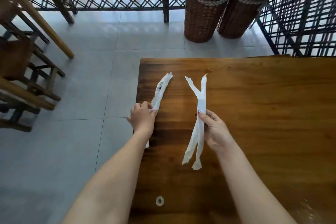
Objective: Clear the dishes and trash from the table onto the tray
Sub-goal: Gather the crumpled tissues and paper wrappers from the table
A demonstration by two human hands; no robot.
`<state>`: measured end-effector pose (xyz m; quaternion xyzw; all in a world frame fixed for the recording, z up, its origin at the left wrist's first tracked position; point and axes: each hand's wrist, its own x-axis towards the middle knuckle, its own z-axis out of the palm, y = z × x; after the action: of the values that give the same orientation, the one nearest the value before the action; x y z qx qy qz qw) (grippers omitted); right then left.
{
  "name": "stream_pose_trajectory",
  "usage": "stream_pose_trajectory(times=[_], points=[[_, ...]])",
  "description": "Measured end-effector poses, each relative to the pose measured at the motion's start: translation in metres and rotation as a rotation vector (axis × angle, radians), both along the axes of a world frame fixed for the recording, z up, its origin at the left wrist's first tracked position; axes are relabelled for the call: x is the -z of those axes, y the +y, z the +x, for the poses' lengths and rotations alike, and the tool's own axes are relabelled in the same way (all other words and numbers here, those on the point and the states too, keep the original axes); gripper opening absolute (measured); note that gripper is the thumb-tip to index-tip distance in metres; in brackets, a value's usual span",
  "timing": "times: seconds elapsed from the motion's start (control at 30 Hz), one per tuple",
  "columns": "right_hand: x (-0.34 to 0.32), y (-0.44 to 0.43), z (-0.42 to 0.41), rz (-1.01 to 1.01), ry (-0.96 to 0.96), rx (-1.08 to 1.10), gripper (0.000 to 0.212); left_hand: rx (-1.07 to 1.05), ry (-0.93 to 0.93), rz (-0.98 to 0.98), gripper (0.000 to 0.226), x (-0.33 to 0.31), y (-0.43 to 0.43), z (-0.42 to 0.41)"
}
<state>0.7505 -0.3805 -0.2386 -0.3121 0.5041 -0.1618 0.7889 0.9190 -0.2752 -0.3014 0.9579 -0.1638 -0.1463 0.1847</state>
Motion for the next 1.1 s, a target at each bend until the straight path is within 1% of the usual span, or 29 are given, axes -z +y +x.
stream_pose_trajectory(times=[0.1,0.27,0.4,0.5,0.57,0.67,0.83,1.0,1.1], points=[[0.002,-0.002,-0.003,-0.001,0.012,0.011,0.017,-0.020,-0.026,-0.032,0.024,0.001,0.000,-0.001],[0.003,-0.004,-0.006,0.000,0.012,0.024,0.014,-0.092,0.020,-0.069,0.025,-0.001,-0.005,-0.005],[0.000,-0.004,-0.009,-0.002,0.028,0.028,0.014,-0.157,0.097,-0.084,0.025,-0.007,-0.007,-0.005],[-0.004,-0.003,-0.013,-0.003,0.036,0.049,0.012,-0.194,0.195,-0.120,0.028,-0.025,-0.009,-0.009],[-0.008,-0.002,-0.015,0.003,0.040,0.067,0.007,-0.166,0.282,-0.153,0.027,-0.036,-0.011,-0.013],[-0.019,0.002,-0.019,-0.006,0.023,0.081,0.003,-0.108,0.382,-0.253,0.024,-0.052,-0.011,-0.021],[-0.044,0.008,-0.042,-0.028,0.022,0.140,0.007,-0.093,0.526,-0.449,0.028,-0.097,-0.009,-0.046],[-0.070,0.014,-0.079,-0.063,0.016,0.206,0.009,-0.048,0.620,-0.519,0.023,-0.139,-0.005,-0.080],[-0.084,0.021,-0.111,-0.085,0.006,0.264,0.011,0.011,0.643,-0.565,0.020,-0.163,-0.006,-0.113]])
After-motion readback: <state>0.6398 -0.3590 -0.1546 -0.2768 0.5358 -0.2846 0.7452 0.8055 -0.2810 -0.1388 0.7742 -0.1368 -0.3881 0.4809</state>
